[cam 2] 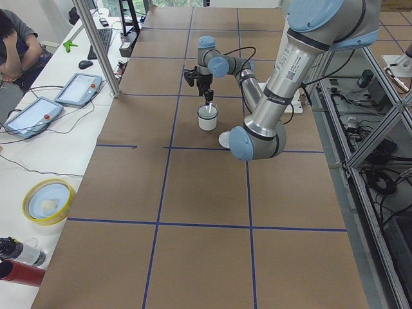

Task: Place funnel on cup

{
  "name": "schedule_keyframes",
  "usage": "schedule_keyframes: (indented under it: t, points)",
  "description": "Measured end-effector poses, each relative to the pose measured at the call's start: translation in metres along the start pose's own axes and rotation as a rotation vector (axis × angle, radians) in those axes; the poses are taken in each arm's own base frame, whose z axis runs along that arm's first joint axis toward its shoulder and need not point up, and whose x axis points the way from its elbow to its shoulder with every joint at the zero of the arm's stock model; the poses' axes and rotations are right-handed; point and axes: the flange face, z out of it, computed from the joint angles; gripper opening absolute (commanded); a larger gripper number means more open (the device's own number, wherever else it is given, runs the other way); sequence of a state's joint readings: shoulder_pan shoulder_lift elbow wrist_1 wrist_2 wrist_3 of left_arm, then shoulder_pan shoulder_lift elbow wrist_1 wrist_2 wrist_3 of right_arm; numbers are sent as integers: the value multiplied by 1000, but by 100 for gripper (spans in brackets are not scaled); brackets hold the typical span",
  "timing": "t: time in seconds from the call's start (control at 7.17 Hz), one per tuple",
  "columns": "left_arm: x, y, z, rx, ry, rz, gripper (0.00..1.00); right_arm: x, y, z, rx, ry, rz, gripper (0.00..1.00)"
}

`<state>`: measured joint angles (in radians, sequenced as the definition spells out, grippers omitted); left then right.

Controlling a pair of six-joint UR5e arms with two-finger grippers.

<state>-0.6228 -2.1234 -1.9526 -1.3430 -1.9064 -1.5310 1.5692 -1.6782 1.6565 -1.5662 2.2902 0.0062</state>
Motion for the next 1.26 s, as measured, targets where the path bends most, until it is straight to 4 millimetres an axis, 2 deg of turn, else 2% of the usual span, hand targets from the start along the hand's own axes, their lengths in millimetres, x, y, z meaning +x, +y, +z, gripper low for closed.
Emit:
schedule_keyframes:
  t: [0.14, 0.28, 0.42, 0.56, 0.7, 0.98, 1.26]
  points:
    - [-26, -12, -28, 26, 49, 97, 100, 0, 0, 0, 0, 0, 0, 100]
    - [-55, -30, -49, 61, 93, 176, 100, 0, 0, 0, 0, 0, 0, 100]
    - [-90, -49, -55, 85, 141, 241, 100, 0, 0, 0, 0, 0, 0, 100]
    - [-135, -71, -53, 91, 183, 315, 100, 0, 0, 0, 0, 0, 0, 100]
    - [-198, -96, -47, 103, 195, 405, 100, 0, 0, 0, 0, 0, 0, 100]
    - [-349, -147, -48, 136, 133, 567, 100, 0, 0, 0, 0, 0, 0, 100]
    - [-483, -194, -48, 144, 45, 645, 100, 0, 0, 0, 0, 0, 0, 100]
